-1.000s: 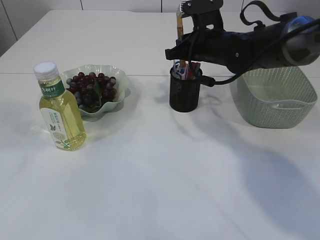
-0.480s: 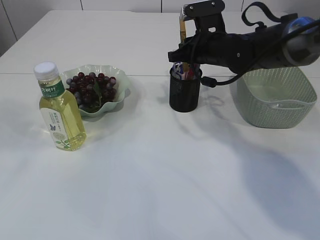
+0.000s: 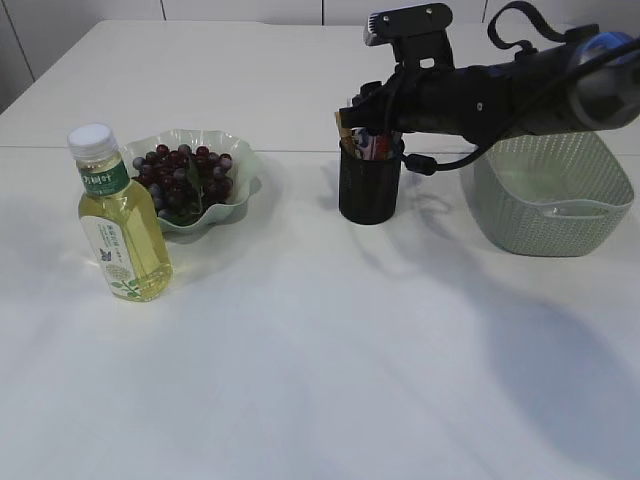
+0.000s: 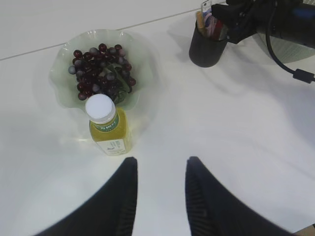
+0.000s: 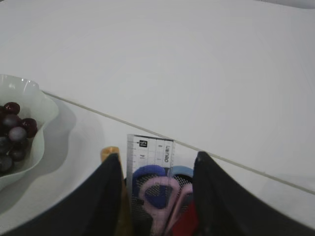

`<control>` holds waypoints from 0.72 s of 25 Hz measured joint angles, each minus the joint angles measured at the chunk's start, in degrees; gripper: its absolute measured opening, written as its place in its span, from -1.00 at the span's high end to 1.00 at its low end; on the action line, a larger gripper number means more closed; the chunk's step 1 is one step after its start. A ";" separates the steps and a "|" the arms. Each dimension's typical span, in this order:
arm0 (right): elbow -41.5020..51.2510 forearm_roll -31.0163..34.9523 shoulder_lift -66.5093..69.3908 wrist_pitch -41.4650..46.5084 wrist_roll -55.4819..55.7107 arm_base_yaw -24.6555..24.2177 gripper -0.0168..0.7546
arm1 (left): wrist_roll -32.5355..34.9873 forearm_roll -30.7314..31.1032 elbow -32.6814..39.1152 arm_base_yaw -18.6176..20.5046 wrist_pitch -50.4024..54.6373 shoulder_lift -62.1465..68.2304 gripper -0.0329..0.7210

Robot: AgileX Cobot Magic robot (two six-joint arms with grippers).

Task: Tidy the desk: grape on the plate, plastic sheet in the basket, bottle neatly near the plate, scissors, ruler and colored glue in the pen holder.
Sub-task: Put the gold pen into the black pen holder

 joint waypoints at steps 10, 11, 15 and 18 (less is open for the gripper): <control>0.00 2.62 -15.78 28.66 0.00 0.00 -0.08 | 0.00 1.08 0.00 0.00 0.00 0.00 -0.13; 0.00 3.17 -17.69 31.74 0.00 0.00 -0.08 | 0.00 1.56 0.00 0.00 0.00 0.00 -0.21; 0.00 4.00 -25.43 39.62 0.00 0.00 -0.08 | 0.00 2.37 0.00 0.00 0.00 0.00 -0.33; 0.00 4.10 -29.76 45.67 0.00 0.00 -0.08 | 0.00 2.37 0.00 0.00 0.00 0.00 -0.34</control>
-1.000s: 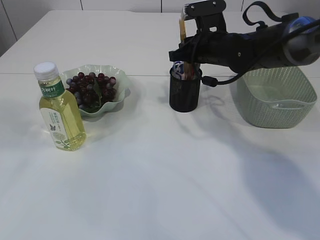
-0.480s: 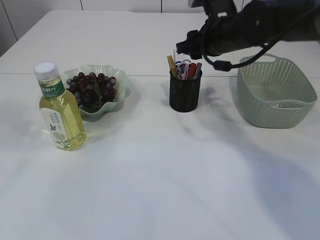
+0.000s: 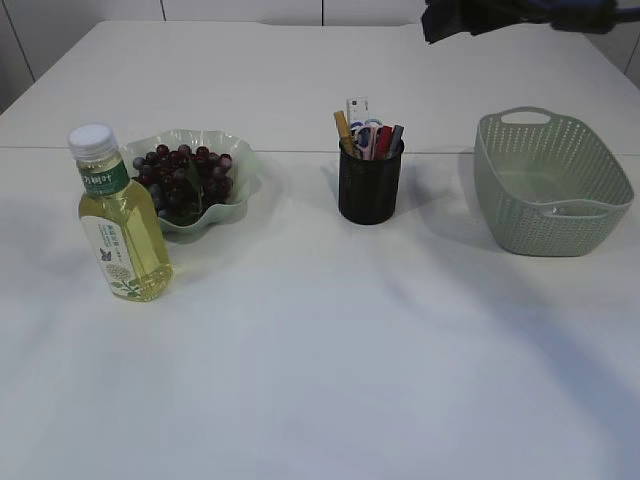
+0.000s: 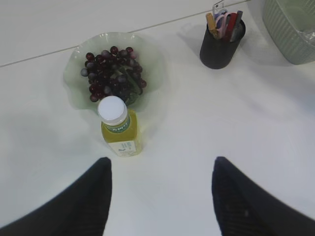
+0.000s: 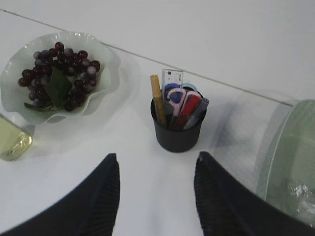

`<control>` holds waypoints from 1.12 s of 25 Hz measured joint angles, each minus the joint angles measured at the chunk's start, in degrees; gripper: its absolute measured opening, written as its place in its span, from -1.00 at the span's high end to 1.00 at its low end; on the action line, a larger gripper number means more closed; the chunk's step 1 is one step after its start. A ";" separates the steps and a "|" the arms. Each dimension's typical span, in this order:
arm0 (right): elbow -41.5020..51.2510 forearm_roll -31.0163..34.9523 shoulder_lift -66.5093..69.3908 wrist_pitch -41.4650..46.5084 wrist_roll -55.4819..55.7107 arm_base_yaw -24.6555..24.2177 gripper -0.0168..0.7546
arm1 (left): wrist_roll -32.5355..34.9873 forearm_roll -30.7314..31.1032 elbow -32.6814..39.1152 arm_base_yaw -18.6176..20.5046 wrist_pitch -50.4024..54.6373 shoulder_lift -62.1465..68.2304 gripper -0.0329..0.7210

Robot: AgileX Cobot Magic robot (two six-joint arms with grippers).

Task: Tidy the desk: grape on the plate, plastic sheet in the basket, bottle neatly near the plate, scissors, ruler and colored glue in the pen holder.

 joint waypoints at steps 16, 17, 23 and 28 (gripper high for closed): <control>4.23 -3.44 -16.17 18.19 0.23 0.00 -0.08 | 4.98 -5.91 0.60 0.00 0.00 -0.92 -0.34; 6.29 -3.58 -17.97 17.38 0.23 0.00 -0.08 | 5.47 -6.49 1.28 0.00 -0.43 -1.91 -0.34; 21.44 -4.21 -33.51 11.82 0.31 0.00 -0.08 | 14.12 -10.95 11.51 0.00 -6.87 -14.86 -0.34; 32.23 -6.87 -46.96 7.96 0.31 0.00 -0.08 | 17.55 -14.04 26.66 0.00 -10.88 -29.22 -0.34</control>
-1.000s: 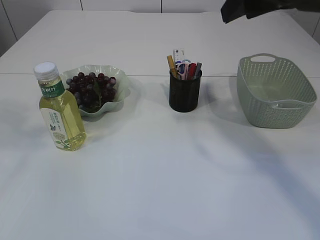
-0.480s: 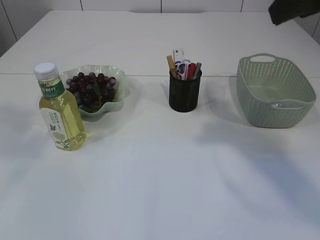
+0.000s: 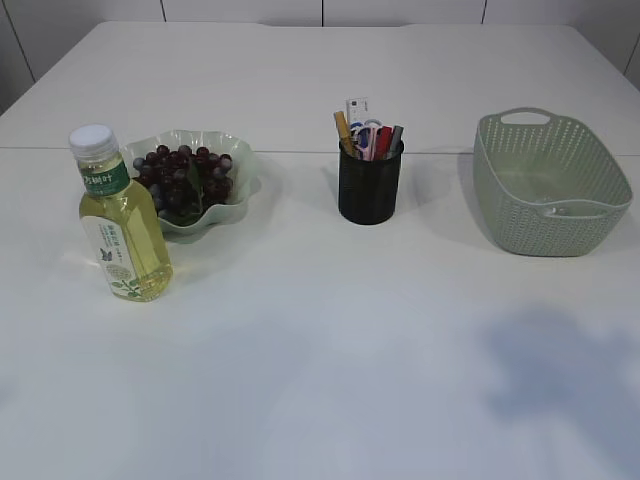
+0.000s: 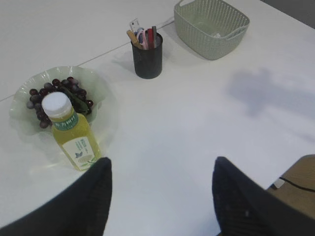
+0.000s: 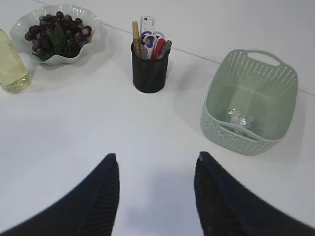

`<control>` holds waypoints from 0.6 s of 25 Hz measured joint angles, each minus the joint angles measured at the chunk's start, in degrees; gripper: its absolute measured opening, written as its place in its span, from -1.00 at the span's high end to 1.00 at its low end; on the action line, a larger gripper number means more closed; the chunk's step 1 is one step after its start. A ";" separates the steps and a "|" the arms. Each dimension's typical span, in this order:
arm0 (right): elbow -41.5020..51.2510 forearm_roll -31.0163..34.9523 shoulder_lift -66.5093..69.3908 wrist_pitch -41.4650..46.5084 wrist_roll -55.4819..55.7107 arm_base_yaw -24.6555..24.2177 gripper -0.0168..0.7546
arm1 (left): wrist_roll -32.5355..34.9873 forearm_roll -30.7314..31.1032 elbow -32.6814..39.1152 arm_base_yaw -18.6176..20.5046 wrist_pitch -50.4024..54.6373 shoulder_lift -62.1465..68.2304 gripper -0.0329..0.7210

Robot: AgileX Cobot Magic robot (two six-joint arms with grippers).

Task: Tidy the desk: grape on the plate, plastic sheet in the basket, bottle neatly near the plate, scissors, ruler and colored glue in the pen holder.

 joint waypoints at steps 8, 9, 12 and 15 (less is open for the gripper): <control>10.81 -1.31 -21.89 3.33 0.00 0.00 -0.08 | 0.48 -1.63 25.43 0.00 -1.49 -27.17 -0.33; 11.46 -1.07 -24.68 4.86 0.00 0.00 -0.08 | 0.48 -1.63 27.58 0.00 -1.49 -31.17 -0.33; 12.61 -0.71 -32.31 7.80 0.05 0.00 -0.08 | 0.48 -1.63 33.52 0.00 -1.47 -39.97 -0.33; 14.52 -0.04 -38.84 9.73 0.05 0.00 -0.08 | 0.48 -1.11 34.76 0.00 -0.73 -41.42 -0.33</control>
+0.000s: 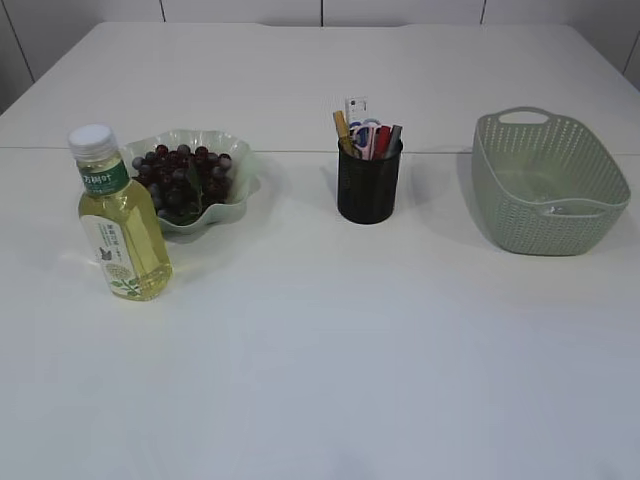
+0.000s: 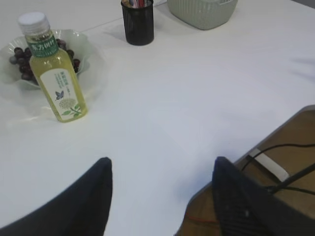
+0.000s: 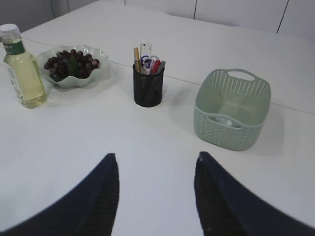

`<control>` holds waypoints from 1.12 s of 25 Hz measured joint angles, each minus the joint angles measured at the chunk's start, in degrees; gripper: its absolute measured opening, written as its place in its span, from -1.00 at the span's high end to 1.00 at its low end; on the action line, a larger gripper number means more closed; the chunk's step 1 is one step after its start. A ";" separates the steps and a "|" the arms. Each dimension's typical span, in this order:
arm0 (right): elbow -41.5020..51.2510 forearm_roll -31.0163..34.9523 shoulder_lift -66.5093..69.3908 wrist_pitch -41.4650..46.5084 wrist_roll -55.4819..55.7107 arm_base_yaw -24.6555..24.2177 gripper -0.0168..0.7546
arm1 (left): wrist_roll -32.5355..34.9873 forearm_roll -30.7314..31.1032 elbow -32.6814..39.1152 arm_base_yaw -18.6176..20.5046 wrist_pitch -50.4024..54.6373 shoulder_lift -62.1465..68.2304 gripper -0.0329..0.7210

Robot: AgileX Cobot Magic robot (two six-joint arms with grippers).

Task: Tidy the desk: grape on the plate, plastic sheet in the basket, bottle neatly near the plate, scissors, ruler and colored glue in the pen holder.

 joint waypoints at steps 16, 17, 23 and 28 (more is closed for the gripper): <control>9.17 0.08 -5.28 10.11 0.61 0.00 -0.08 | -5.40 0.24 1.41 0.00 1.90 -0.12 -0.30; 9.26 0.08 -5.28 10.03 0.61 0.00 -0.08 | -5.40 0.24 1.45 0.00 1.90 -0.12 -0.30; 9.29 0.08 -5.28 9.90 0.61 0.00 -0.08 | -5.52 0.24 1.55 0.00 1.90 -0.12 -0.26; 9.39 0.08 -5.28 9.86 0.61 0.00 -0.08 | -5.63 0.24 1.55 0.00 1.90 -0.12 -0.24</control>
